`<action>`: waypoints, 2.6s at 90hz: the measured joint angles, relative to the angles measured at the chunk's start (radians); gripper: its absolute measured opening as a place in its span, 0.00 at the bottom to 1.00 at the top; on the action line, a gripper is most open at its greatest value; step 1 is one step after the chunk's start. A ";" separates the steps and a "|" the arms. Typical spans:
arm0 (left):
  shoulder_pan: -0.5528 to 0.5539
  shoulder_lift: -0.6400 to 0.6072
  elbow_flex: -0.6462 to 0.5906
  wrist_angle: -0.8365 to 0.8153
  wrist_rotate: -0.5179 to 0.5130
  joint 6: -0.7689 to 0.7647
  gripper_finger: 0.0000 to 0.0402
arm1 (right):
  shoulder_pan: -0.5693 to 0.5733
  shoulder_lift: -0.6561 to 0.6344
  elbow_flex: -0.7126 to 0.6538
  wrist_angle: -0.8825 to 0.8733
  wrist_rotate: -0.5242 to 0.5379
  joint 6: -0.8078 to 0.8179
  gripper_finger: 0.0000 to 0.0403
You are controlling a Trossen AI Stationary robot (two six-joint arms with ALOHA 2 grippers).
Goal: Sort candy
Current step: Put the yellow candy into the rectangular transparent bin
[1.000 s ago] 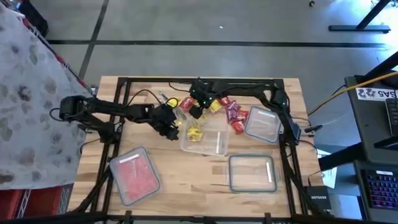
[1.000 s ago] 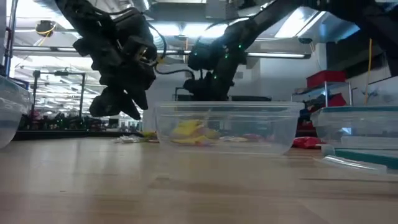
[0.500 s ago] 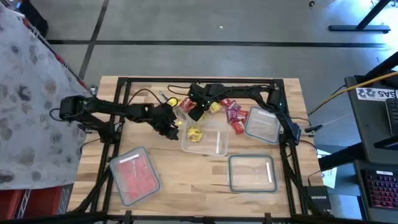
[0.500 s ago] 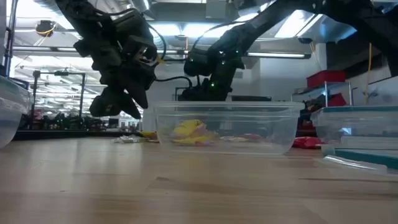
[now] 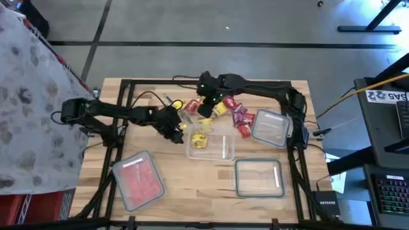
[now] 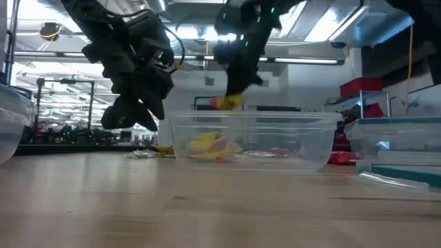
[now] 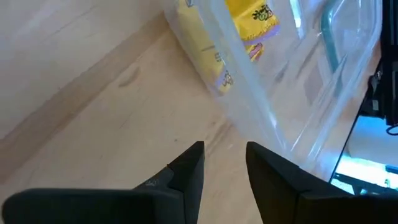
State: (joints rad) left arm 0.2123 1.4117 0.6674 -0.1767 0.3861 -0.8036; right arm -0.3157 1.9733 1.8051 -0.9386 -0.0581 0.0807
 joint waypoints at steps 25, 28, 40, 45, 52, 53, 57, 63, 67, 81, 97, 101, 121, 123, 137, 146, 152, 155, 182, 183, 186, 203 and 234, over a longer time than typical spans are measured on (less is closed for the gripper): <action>-0.002 0.000 0.000 -0.001 -0.001 0.035 0.26 | 0.147 -0.063 -0.015 -0.103 -0.119 -0.261 0.00; -0.002 0.000 0.000 -0.001 0.000 0.039 0.26 | 0.169 -0.063 -0.033 -0.096 -0.118 -0.277 0.00; -0.002 0.000 0.000 -0.013 0.002 0.052 0.26 | 0.249 -0.062 -0.125 0.017 -0.080 -0.295 0.00; -0.002 0.000 0.000 -0.030 0.003 0.056 0.26 | 0.272 -0.060 -0.156 0.078 -0.070 -0.296 0.00; -0.002 0.000 0.000 -0.052 0.004 0.078 0.26 | 0.291 -0.050 -0.181 0.163 -0.066 -0.296 0.00; -0.002 0.000 0.000 -0.055 0.005 0.080 0.26 | 0.293 -0.047 -0.185 0.170 -0.066 -0.296 0.00; 0.001 0.000 0.000 -0.065 0.009 0.089 0.26 | 0.303 -0.034 -0.194 0.191 -0.067 -0.296 0.00; 0.016 0.000 0.000 -0.070 0.013 0.101 0.26 | 0.313 -0.008 -0.197 0.214 -0.079 -0.295 0.00; 0.028 0.000 0.000 -0.071 0.022 0.101 0.26 | 0.319 0.009 -0.197 0.219 -0.092 -0.295 0.00; 0.059 0.000 0.000 -0.071 0.060 0.099 0.26 | 0.332 0.071 -0.197 0.240 -0.121 -0.287 0.00; 0.064 0.000 0.000 -0.076 0.067 0.087 0.26 | 0.337 0.119 -0.198 0.279 -0.177 -0.270 0.00; 0.063 0.000 0.000 -0.076 0.067 0.087 0.26 | 0.336 0.125 -0.198 0.290 -0.179 -0.269 0.00; 0.061 0.000 0.000 -0.075 0.067 0.086 0.26 | 0.335 0.141 -0.197 0.299 -0.179 -0.270 0.15; 0.061 0.000 0.000 -0.076 0.067 0.086 0.26 | 0.335 0.141 -0.197 0.300 -0.179 -0.269 0.18; 0.061 0.000 0.000 -0.076 0.067 0.086 0.26 | 0.335 0.141 -0.175 0.265 -0.188 -0.241 0.38; 0.061 0.000 0.000 -0.075 0.067 0.086 0.26 | 0.335 0.141 -0.145 0.220 -0.198 -0.241 0.49; 0.061 0.000 0.000 -0.076 0.067 0.086 0.26 | 0.335 0.141 -0.127 0.186 -0.197 -0.242 0.54; 0.061 0.000 0.000 -0.075 0.067 0.086 0.26 | 0.335 0.141 -0.118 0.178 -0.195 -0.243 0.56; 0.062 0.000 0.000 -0.075 0.066 0.086 0.26 | 0.344 0.135 -0.107 0.175 0.037 -0.321 0.55; 0.062 0.000 0.000 -0.075 0.066 0.086 0.26 | 0.343 0.132 -0.106 0.171 0.042 -0.320 0.54; 0.062 0.000 0.000 -0.075 0.065 0.086 0.26 | 0.341 0.126 -0.099 0.146 0.053 -0.321 0.53; 0.062 0.000 0.000 -0.072 0.058 0.077 0.26 | 0.315 0.051 -0.042 0.017 -0.077 -0.314 0.43; 0.043 0.000 0.000 -0.069 0.056 0.060 0.26 | 0.296 0.089 -0.221 0.034 -0.352 -0.262 0.15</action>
State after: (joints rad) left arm 0.2552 1.4117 0.6674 -0.2458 0.4419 -0.7433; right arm -0.0200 2.0619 1.5839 -0.9044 -0.4100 -0.1809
